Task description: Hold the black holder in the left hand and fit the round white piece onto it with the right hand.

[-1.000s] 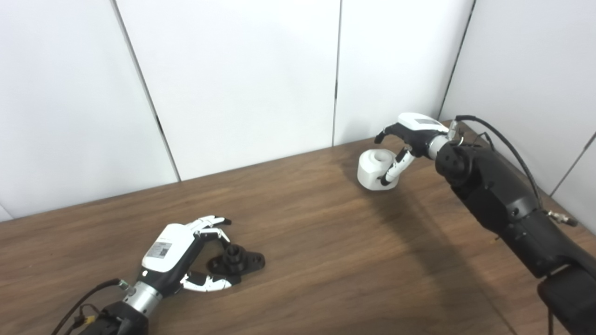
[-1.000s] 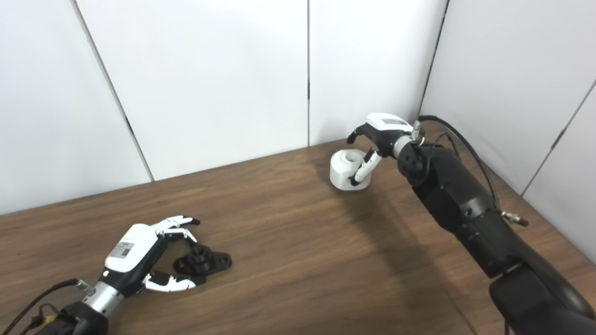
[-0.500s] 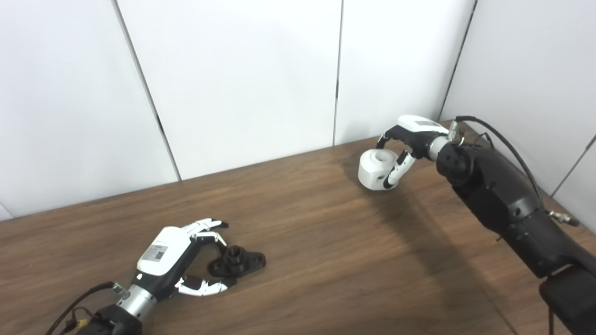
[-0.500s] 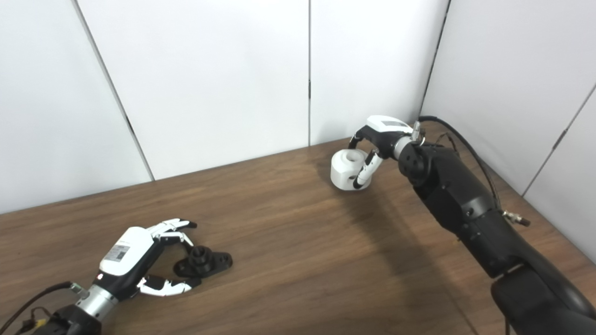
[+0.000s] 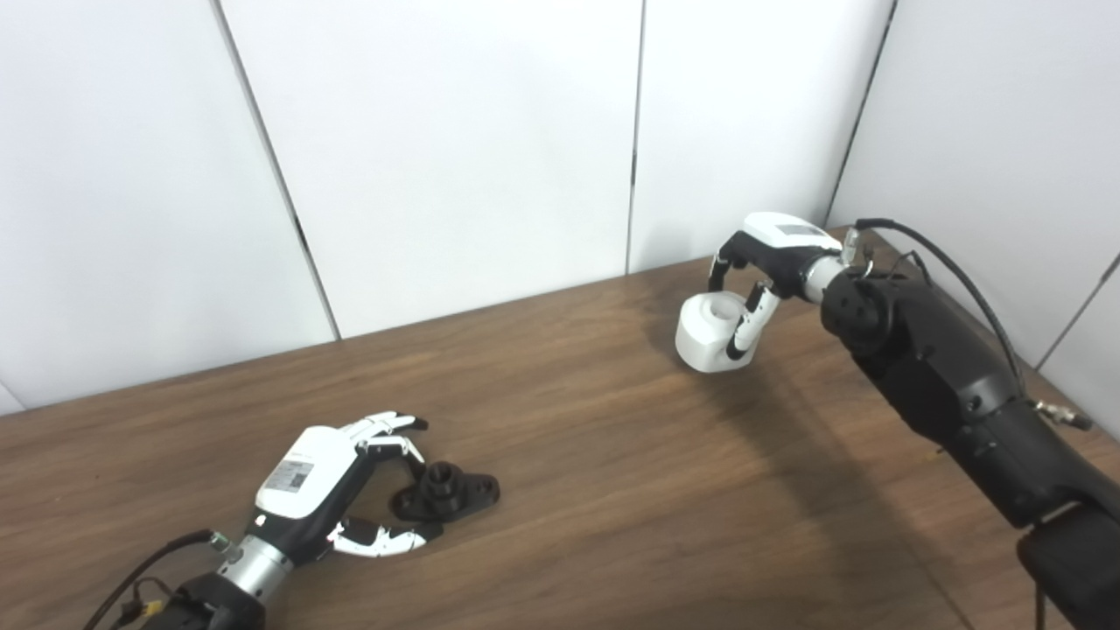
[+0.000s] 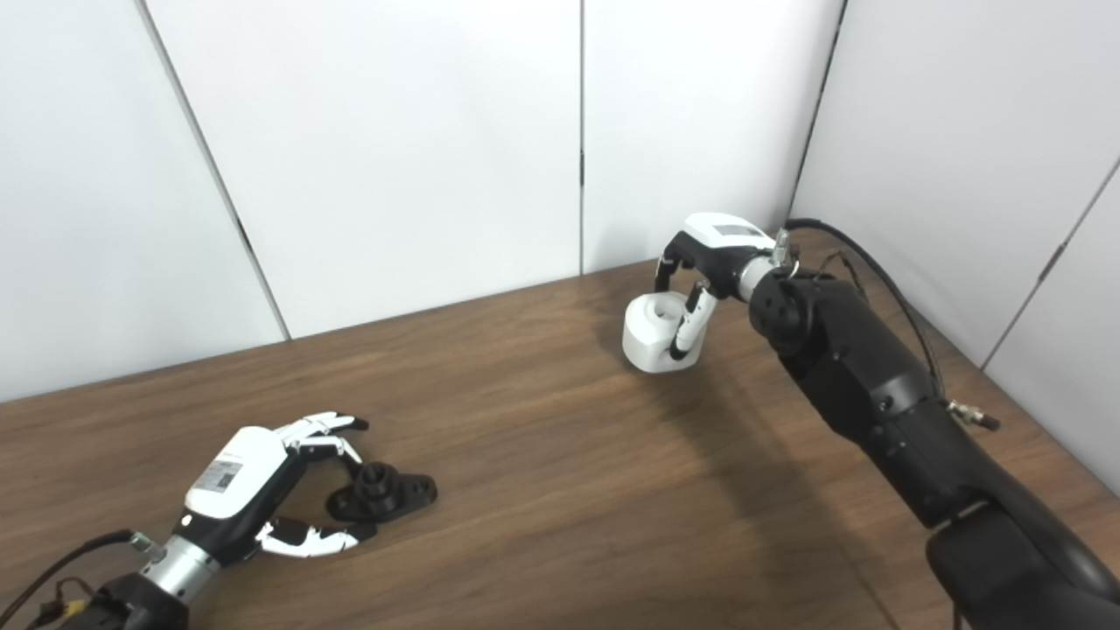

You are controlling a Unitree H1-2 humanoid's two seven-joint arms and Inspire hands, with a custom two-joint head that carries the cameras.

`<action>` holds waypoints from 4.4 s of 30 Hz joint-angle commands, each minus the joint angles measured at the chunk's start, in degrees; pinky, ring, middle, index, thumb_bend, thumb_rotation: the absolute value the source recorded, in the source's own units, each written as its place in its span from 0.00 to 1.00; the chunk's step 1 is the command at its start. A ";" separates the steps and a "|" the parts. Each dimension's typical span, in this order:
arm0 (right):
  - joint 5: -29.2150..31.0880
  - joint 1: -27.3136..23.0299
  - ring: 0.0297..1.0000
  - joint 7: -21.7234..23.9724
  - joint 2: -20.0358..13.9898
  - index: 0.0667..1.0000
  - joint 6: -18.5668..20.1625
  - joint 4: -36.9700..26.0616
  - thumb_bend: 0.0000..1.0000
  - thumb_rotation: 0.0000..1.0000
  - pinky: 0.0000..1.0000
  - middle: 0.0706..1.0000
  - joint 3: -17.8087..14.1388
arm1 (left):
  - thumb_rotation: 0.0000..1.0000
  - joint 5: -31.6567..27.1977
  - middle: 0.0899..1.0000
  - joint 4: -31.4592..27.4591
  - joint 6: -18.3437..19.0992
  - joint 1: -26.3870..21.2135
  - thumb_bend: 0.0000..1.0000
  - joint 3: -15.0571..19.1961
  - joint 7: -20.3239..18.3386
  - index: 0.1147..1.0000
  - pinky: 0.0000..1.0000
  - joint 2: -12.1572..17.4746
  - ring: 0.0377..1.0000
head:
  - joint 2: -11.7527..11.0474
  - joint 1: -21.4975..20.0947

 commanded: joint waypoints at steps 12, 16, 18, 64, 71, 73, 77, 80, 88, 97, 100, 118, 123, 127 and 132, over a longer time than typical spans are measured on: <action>1.17 -1.65 0.80 -4.18 -1.21 0.44 -1.34 -1.79 0.52 0.13 0.78 0.72 -3.23 | 0.26 2.84 0.82 3.90 3.20 4.34 0.95 -1.31 -6.29 0.46 0.71 2.93 0.85 | 0.28 0.41; 1.38 -1.41 0.80 -4.77 -1.03 0.44 -1.93 -3.43 0.52 0.13 0.78 0.72 -3.83 | 0.26 2.72 0.82 3.82 3.03 4.31 0.96 -1.18 -6.19 0.46 0.71 2.93 0.85 | 0.28 0.41; 1.86 -1.47 0.80 -4.87 -0.99 0.44 -2.54 -4.14 0.52 0.13 0.78 0.72 -4.02 | 0.26 2.56 0.82 3.92 3.06 4.21 0.95 -1.17 -6.50 0.46 0.70 2.89 0.85 | 0.26 0.85; 5.58 -4.54 0.85 8.32 4.12 0.44 -3.33 -20.73 0.52 0.13 0.82 0.74 -0.16 | 0.22 2.41 0.81 2.40 4.64 4.23 0.97 -0.32 -7.26 0.44 0.68 -0.52 0.84 | 3.04 13.96; 7.06 -4.57 0.83 9.16 5.55 0.44 -4.15 -22.00 0.52 0.13 0.80 0.74 0.36 | 0.21 2.06 0.80 0.96 6.78 4.27 0.98 -0.35 -8.64 0.44 0.68 -1.34 0.85 | 3.52 16.73; 7.43 -4.80 0.83 9.30 6.00 0.44 -4.60 -21.91 0.52 0.13 0.81 0.73 0.64 | 0.22 2.26 0.81 0.51 7.74 4.16 0.98 -0.55 -9.21 0.44 0.69 -1.59 0.85 | 3.62 17.61; 7.65 -5.33 0.84 9.44 6.93 0.44 -4.88 -22.12 0.52 0.13 0.81 0.74 1.54 | 0.22 3.05 0.81 -0.89 9.42 4.03 0.97 -0.98 -10.30 0.45 0.69 -1.83 0.86 | 3.80 18.68; 8.08 -5.59 0.84 9.32 7.63 0.44 -4.97 -22.10 0.52 0.13 0.80 0.73 1.88 | 0.22 2.92 0.81 -0.51 9.49 3.82 0.97 -1.13 -9.90 0.44 0.68 -2.32 0.85 | 3.94 19.66; 8.26 -6.61 0.84 9.82 9.31 0.44 -5.01 -22.20 0.52 0.13 0.79 0.73 2.84 | 0.23 2.84 0.81 0.52 9.66 3.39 0.98 -1.12 -9.20 0.44 0.67 -3.54 0.85 | 4.45 22.29; 8.01 -8.35 0.85 11.56 10.94 0.44 -5.13 -21.98 0.52 0.13 0.79 0.74 5.35 | 0.24 2.96 0.81 0.15 11.15 2.99 0.97 -1.37 -10.25 0.44 0.67 -4.07 0.86 | 5.03 24.05; 7.79 -8.93 0.85 12.56 11.20 0.44 -5.60 -21.80 0.52 0.13 0.78 0.75 6.44 | 0.25 3.39 0.81 -0.44 11.65 2.99 0.97 -1.50 -10.43 0.44 0.67 -4.05 0.85 | 5.16 24.42; 7.22 -10.45 0.83 13.61 14.59 0.44 -8.61 -20.00 0.52 0.13 0.76 0.74 8.92 | 0.23 3.45 0.81 -0.60 12.59 3.00 0.98 -1.66 -10.50 0.43 0.67 -4.56 0.85 | 6.02 25.51; 7.21 -10.87 0.83 13.68 15.51 0.44 -9.10 -19.78 0.52 0.13 0.77 0.75 9.42 | 0.14 2.96 0.81 -0.88 12.79 3.12 0.71 -1.60 -10.77 0.42 0.68 -4.72 0.85 | 6.14 25.87; 6.98 -11.11 0.84 13.92 16.18 0.44 -8.82 -19.88 0.52 0.13 0.77 0.75 9.85 | 0.08 3.09 0.81 -1.37 13.31 3.14 0.53 -1.69 -11.13 0.42 0.69 -4.68 0.85 | 6.27 26.04; 6.87 -11.16 0.83 13.80 17.09 0.44 -8.84 -19.80 0.52 0.13 0.77 0.74 10.11 | 0.08 3.15 0.80 -1.68 13.21 3.27 0.52 -1.71 -10.69 0.42 0.68 -4.76 0.84 | 6.45 26.09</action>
